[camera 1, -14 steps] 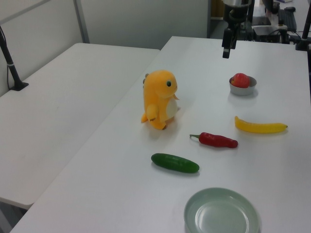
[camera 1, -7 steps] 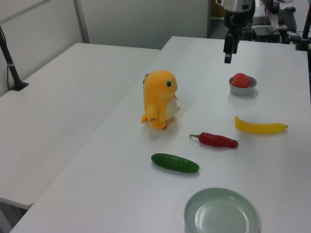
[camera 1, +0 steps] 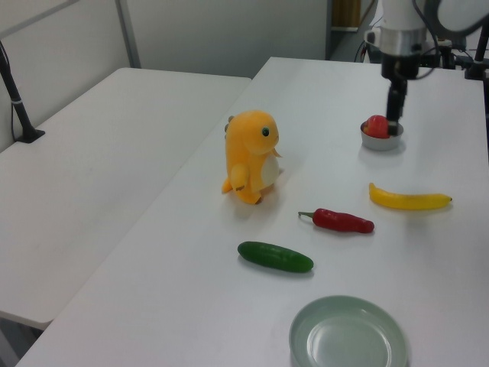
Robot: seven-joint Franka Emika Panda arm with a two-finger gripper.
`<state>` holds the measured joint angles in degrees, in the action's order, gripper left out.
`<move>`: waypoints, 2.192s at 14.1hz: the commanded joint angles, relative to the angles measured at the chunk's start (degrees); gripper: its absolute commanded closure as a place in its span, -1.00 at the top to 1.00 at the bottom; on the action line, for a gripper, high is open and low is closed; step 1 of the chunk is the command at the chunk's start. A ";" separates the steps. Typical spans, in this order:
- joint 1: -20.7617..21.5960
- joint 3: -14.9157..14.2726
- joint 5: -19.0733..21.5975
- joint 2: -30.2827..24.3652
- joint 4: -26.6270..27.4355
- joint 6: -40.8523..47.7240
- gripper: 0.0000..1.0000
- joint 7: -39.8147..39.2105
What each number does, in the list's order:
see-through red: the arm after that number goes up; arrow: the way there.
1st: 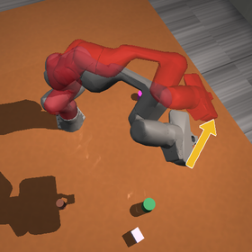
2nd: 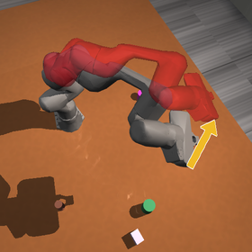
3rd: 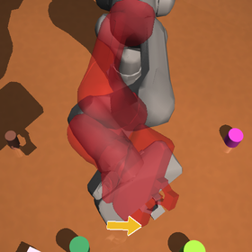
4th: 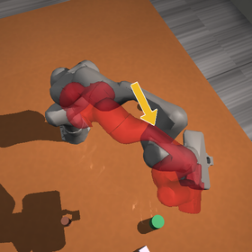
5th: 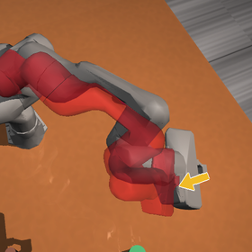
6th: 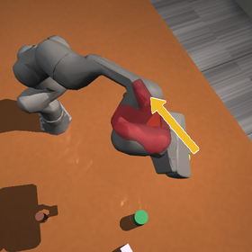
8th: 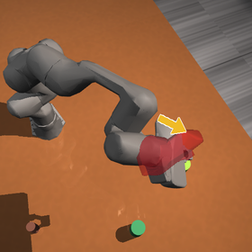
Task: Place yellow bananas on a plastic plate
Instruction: 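Move the gripper over the yellow banana and lower toward it, then close the gripper on the middle of the yellow banana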
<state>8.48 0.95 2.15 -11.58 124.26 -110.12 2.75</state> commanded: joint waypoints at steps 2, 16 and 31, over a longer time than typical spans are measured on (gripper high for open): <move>1.97 1.50 1.02 -2.39 12.65 -11.04 1.00 -0.29; 3.21 3.27 -0.74 10.26 13.82 -17.76 0.76 -0.38; 2.33 3.36 -1.00 5.26 8.03 -13.45 -0.84 -0.21</move>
<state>11.17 4.10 1.71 -3.70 134.27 -126.43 2.74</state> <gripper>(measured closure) 0.727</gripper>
